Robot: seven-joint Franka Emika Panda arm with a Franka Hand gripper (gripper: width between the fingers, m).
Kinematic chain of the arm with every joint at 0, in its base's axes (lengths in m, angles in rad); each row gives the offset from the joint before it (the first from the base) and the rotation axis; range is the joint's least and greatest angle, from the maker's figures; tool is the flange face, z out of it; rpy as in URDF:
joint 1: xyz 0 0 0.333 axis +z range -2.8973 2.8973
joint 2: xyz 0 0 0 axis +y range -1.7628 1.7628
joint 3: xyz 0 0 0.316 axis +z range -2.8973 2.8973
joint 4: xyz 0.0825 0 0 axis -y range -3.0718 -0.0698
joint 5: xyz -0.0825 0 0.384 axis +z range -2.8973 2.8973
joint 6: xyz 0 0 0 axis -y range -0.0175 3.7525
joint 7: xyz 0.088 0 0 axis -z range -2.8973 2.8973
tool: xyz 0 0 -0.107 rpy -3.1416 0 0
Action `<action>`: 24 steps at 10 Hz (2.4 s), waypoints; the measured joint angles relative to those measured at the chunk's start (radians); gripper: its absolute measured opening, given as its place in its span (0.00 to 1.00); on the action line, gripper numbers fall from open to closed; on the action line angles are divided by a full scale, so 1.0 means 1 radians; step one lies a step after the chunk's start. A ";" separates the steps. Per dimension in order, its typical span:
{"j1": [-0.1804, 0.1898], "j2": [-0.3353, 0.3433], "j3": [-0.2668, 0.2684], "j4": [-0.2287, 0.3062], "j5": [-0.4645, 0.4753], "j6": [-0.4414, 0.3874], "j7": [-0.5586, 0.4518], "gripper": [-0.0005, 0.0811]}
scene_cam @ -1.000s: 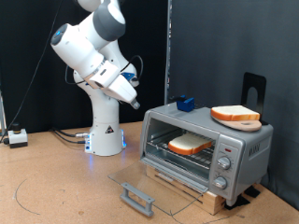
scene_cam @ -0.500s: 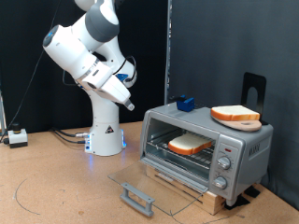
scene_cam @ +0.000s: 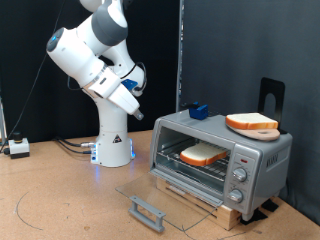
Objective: Make a piece of toast with the oven
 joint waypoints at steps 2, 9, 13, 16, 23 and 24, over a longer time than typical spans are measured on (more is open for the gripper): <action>-0.016 0.021 -0.014 0.014 0.049 -0.055 0.216 1.00; -0.048 0.132 -0.065 0.107 0.137 -0.229 0.768 1.00; -0.058 0.249 -0.087 0.209 0.096 -0.331 0.825 1.00; -0.070 0.351 -0.126 0.271 0.148 -0.415 0.850 1.00; -0.081 0.556 -0.141 0.416 0.057 -0.458 0.798 1.00; -0.089 0.572 -0.146 0.424 0.057 -0.447 0.799 1.00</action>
